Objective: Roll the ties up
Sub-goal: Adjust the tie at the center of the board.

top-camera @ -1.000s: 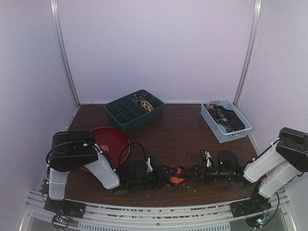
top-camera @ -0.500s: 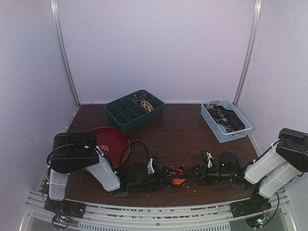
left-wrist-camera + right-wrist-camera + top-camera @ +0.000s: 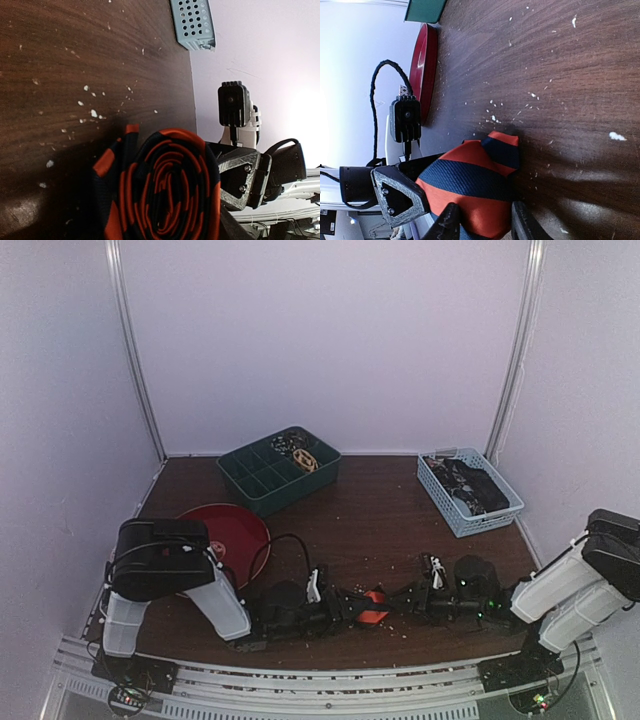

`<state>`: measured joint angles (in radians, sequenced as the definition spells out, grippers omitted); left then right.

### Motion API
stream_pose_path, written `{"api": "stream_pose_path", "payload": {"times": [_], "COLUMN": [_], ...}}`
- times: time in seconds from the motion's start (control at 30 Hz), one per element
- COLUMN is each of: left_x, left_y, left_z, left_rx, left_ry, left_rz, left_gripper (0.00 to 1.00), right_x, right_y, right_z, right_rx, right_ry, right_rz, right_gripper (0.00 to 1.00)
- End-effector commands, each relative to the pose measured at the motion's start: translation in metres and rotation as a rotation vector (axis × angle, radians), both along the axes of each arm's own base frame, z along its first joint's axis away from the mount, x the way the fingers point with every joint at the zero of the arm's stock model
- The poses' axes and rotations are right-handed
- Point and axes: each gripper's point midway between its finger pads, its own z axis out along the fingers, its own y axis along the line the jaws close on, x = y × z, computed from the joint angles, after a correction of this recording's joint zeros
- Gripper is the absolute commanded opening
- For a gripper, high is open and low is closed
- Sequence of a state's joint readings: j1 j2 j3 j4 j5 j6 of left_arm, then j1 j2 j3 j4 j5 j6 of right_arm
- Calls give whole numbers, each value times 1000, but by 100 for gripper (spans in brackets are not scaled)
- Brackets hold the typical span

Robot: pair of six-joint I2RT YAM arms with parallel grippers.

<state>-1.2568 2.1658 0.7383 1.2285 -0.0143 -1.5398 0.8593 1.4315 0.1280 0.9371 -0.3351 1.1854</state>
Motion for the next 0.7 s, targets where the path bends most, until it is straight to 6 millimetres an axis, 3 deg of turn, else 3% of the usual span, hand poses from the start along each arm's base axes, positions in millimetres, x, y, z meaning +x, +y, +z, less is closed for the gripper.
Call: {"api": "stream_pose_path", "payload": {"times": [0.0,0.3,0.53,0.67], "left_x": [-1,1,12,16], "left_y": [-5,-8,-5,-15], "left_z": [-2,7,17,26], "left_rx": [18,127,294,405], "left_ry": [-41,-199,-404,-551], "left_rz": [-34,-75,-85,-92], "left_gripper": [56,41,40,40], "right_x": [-3,-2,13,20], "right_y": [0,1,-28,-42], "right_z": [-5,5,6,15], "right_rx": [-13,-8,-146,-204], "right_ry": [2,-59,-117,-156], "right_rz": [9,24,-103,-155], "right_gripper": [36,38,51,54]}}
